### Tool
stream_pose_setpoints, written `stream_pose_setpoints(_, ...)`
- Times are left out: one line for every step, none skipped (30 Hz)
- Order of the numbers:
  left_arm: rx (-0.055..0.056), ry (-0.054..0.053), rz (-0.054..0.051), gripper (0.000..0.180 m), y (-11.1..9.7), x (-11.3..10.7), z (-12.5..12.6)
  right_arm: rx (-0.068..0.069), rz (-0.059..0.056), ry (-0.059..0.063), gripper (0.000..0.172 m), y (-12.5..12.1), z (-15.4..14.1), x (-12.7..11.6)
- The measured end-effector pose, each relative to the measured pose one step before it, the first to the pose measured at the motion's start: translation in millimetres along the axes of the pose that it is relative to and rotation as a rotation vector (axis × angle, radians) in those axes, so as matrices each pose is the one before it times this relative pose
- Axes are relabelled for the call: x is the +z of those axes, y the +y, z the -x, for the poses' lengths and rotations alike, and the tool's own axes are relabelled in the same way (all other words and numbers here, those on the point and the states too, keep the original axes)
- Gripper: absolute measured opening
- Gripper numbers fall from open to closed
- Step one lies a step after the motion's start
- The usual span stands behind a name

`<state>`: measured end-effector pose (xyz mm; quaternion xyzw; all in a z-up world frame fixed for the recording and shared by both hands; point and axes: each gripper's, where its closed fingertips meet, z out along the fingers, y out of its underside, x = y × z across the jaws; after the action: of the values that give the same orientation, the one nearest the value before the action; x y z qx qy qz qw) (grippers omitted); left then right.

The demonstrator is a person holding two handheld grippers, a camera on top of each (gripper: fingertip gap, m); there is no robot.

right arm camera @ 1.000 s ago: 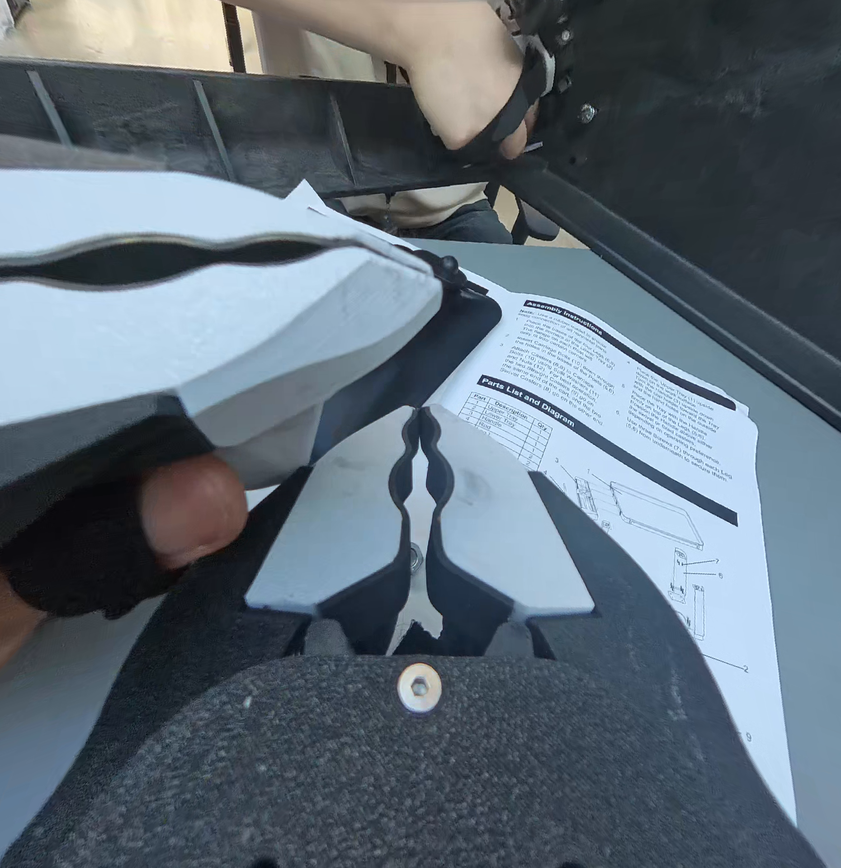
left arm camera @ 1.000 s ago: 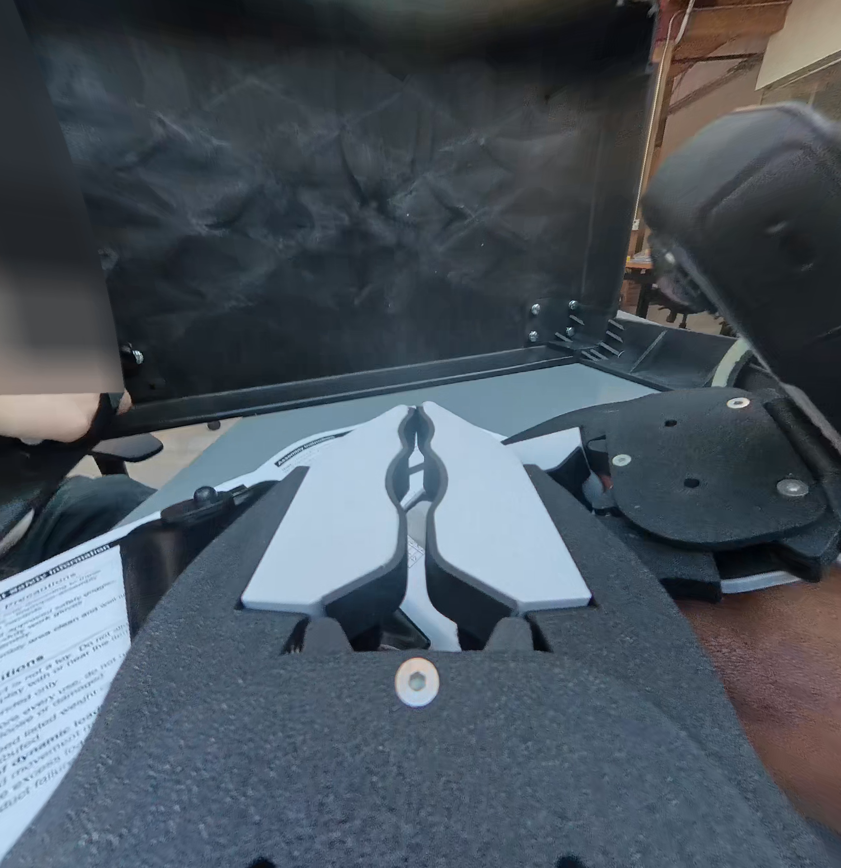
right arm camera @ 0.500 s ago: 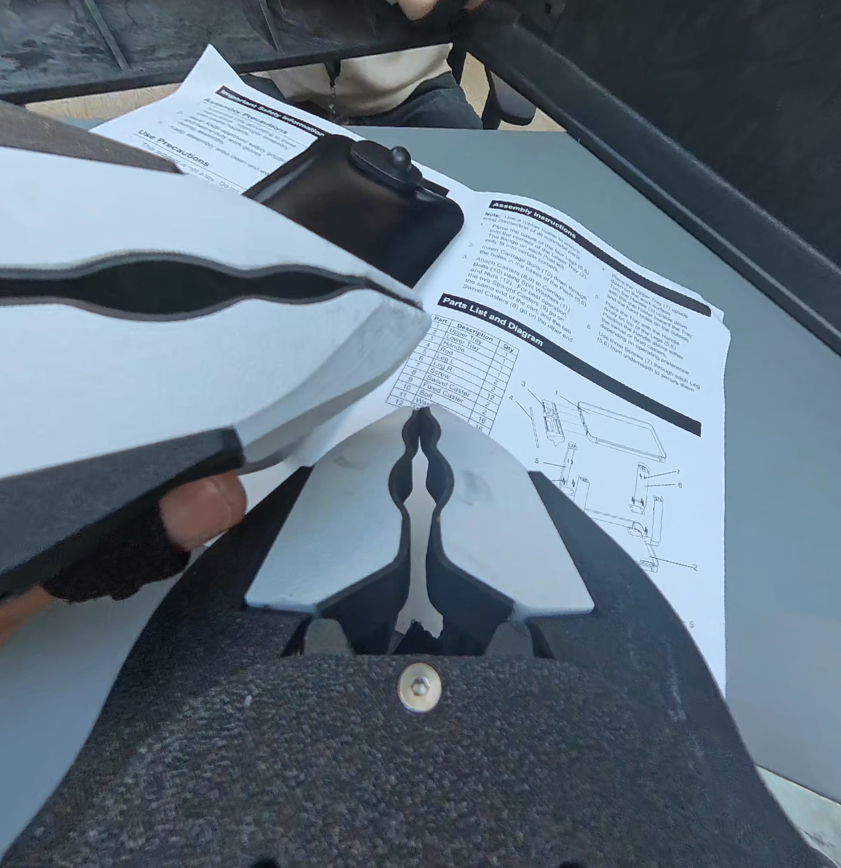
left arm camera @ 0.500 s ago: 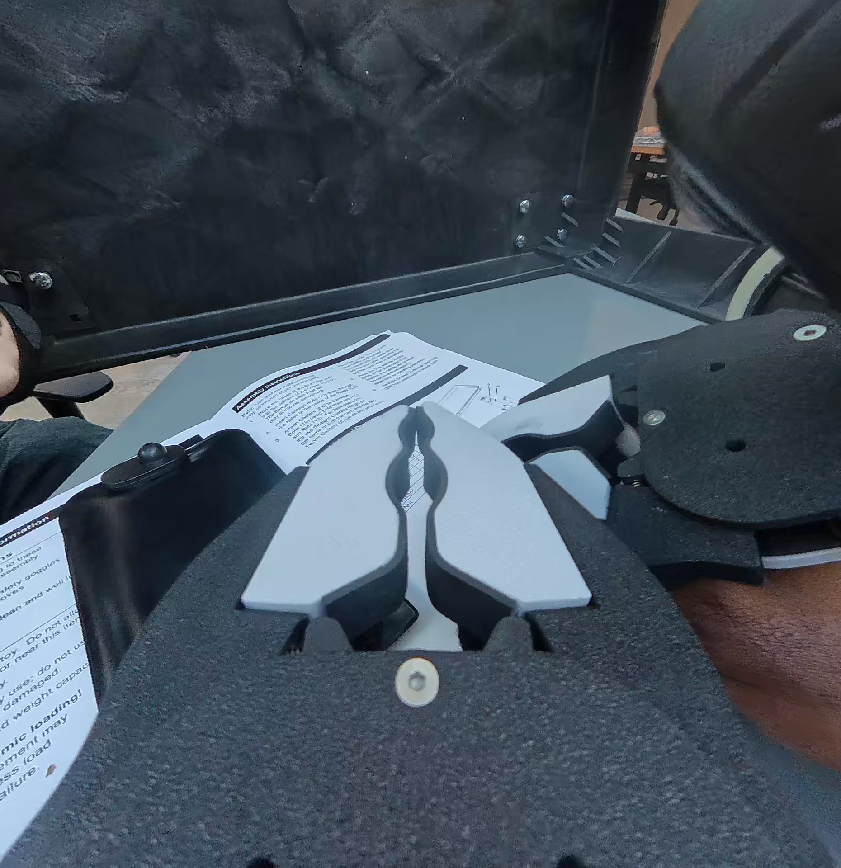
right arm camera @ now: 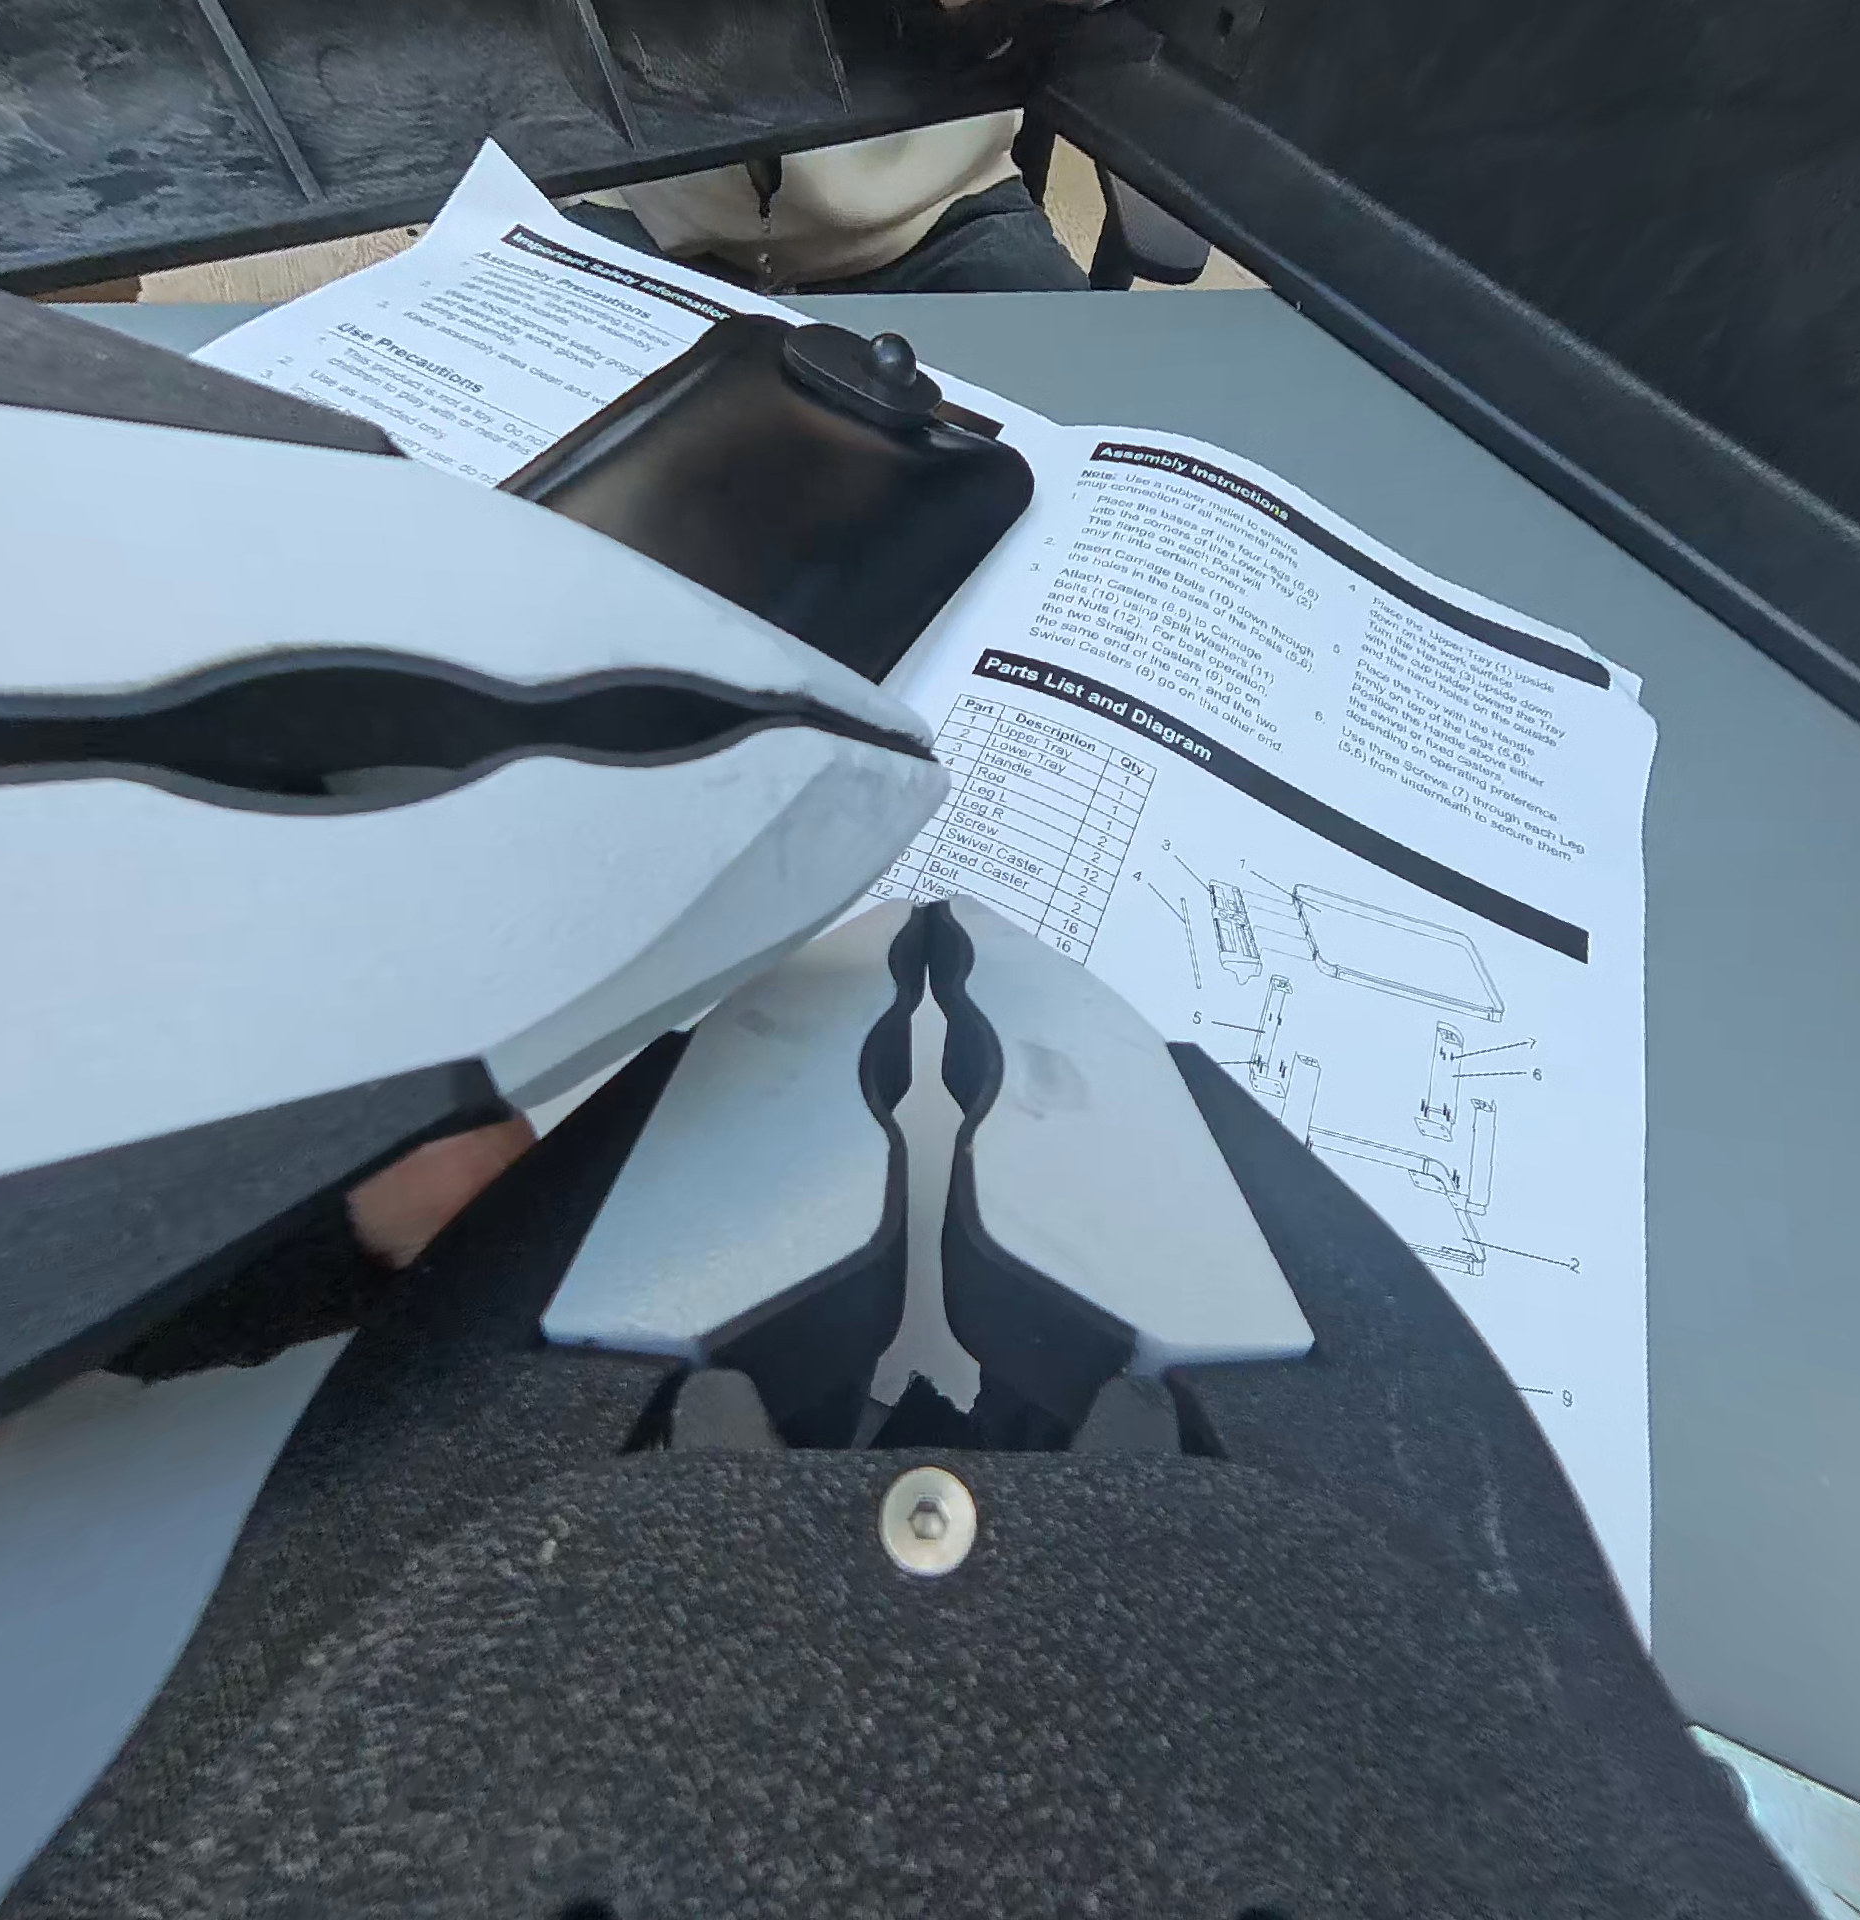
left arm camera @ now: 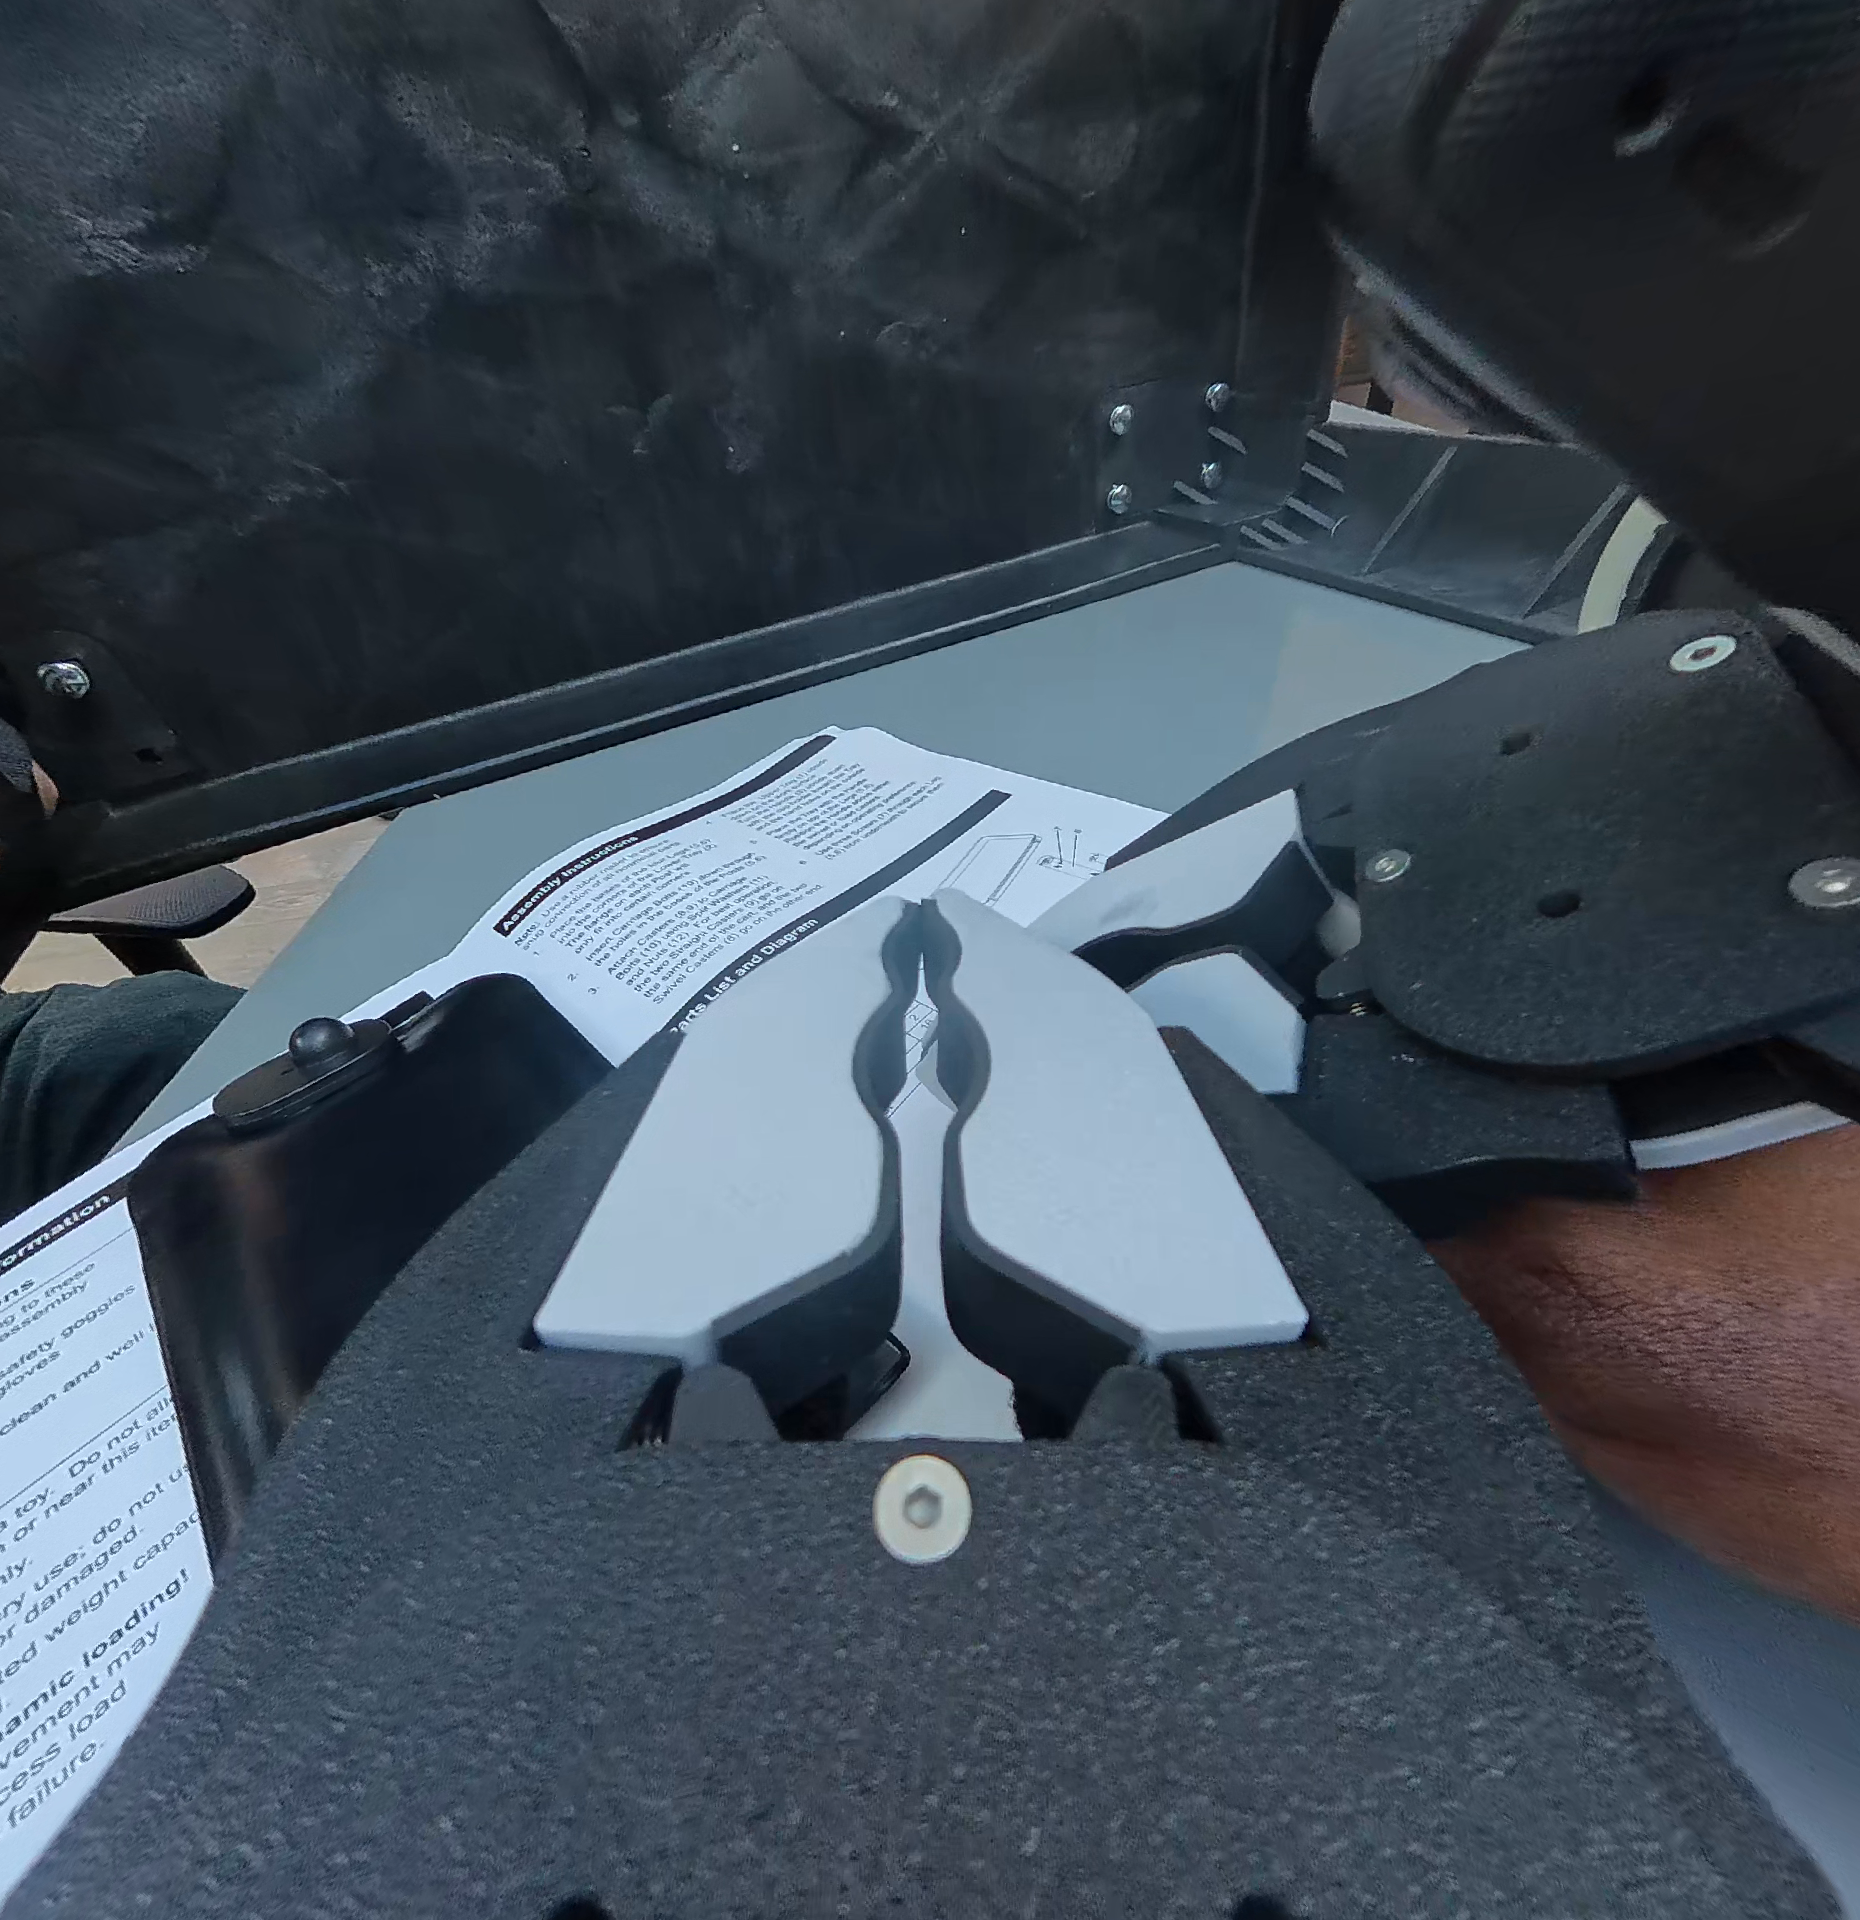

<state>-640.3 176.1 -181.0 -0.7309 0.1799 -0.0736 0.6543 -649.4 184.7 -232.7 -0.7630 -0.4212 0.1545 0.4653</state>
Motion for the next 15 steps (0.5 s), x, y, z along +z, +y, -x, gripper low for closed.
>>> stream_pose_setpoints(0.0005,-0.0005,0.0005,0.0,0.04,0.0,0.0,0.0,0.0003,-0.0005,0.0,0.06,0.07,0.15)
stream_pose_setpoints(-0.0016,-0.0006,-0.0008,0.0,-0.07,0.05,0.28,0.0009,0.0007,-0.0008,0.0,0.01,0.07,0.3)
stream_pose_setpoints(-0.003,-0.0001,0.002,0.0,0.19,0.17,0.36,0.0006,0.0004,0.0008,0.0,-0.17,-0.12,0.34)
stream_pose_setpoints(-0.0052,0.0011,0.002,0.0,0.23,0.07,0.33,-0.0002,0.0004,0.0018,0.0,-0.11,-0.15,0.39)
stream_pose_setpoints(-0.0053,0.0003,0.0001,0.0,0.01,0.08,0.48,-0.0007,-0.0037,0.0015,0.0,-0.62,0.02,0.22)
stream_pose_setpoints(-0.0062,-0.0014,-0.0011,0.0,-0.11,-0.09,0.75,-0.0028,-0.0058,0.0026,0.0,-1.12,-0.03,0.27)
stream_pose_setpoints(-0.0068,-0.0025,-0.0021,0.0,-0.19,-0.21,1.1,-0.0038,-0.0072,0.0033,0.0,-1.37,0.01,0.61)
stream_pose_setpoints(-0.0092,-0.0063,0.001,0.0,0.15,0.13,1.63,-0.0051,-0.007,0.0009,0.0,-1.55,0.17,0.97)
stream_pose_setpoints(-0.0123,-0.0047,0.0017,0.0,0.16,0.13,1.65,-0.0062,-0.0086,-0.0004,0.0,-1.87,0.16,1.09)
stream_pose_setpoints(-0.0117,-0.0055,-0.0022,0.0,-0.29,-0.12,1.81,-0.0061,-0.0074,-0.0016,0.0,-1.69,0.32,1.18)
stream_pose_setpoints(-0.0099,-0.0101,-0.0033,0.0,-0.33,-0.33,2.21,-0.0068,-0.0075,-0.0027,0.0,-1.86,0.58,1.22)
stream_pose_setpoints(-0.0116,-0.011,-0.0044,0.0,-0.58,-0.31,2.42,-0.0079,-0.0104,-0.0056,0.0,-2.29,0.88,1.09)
stream_pose_setpoints(-0.009,-0.0099,-0.0067,0.0,-0.81,-0.19,2.02,-0.0068,-0.0101,-0.0077,0.0,-2.24,0.79,1.01)
stream_pose_setpoints(-0.0076,-0.0127,-0.0048,0.0,-0.61,-0.07,2.36,-0.0075,-0.0049,-0.0078,0.0,-1.72,0.51,1.49)
stream_pose_setpoints(-0.0072,-0.0131,-0.0006,0.0,-0.04,0.2,2.39,-0.0089,-0.0024,-0.0068,0.0,-1.47,0.28,1.68)
